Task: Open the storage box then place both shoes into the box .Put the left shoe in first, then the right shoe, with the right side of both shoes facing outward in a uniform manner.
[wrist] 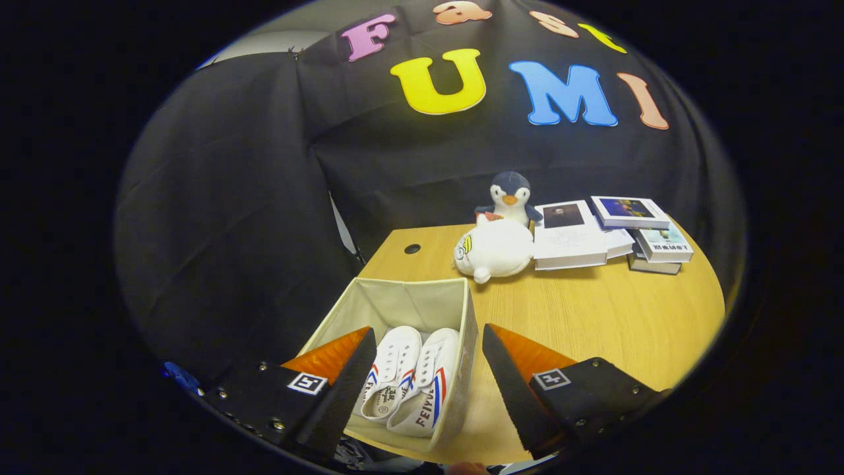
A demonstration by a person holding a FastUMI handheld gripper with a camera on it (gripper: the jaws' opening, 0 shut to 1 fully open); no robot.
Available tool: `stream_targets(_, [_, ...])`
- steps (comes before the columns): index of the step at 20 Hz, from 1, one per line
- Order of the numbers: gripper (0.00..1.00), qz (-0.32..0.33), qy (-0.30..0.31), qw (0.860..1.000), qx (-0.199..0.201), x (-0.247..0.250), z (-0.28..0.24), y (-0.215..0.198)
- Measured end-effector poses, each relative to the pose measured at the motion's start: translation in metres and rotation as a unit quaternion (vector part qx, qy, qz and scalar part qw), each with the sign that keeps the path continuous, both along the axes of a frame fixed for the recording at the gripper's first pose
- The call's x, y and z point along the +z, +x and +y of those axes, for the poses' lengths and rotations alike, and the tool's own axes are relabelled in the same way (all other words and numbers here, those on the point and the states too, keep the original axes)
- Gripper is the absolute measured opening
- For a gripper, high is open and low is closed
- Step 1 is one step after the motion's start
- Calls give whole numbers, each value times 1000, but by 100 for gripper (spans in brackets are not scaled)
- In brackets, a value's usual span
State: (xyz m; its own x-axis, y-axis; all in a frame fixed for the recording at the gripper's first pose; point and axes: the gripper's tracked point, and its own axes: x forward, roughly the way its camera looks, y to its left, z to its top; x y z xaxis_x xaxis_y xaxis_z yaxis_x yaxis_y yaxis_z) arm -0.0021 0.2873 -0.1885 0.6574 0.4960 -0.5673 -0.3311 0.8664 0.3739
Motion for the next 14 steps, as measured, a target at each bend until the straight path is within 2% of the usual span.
stream_targets(5, [98,-37,14,999,-2,37,-38,2])
stream_targets(9, [98,-73,11,997,-19,64,-83,2])
stream_targets(14, [98,-120,-23,991,-47,88,-153,3])
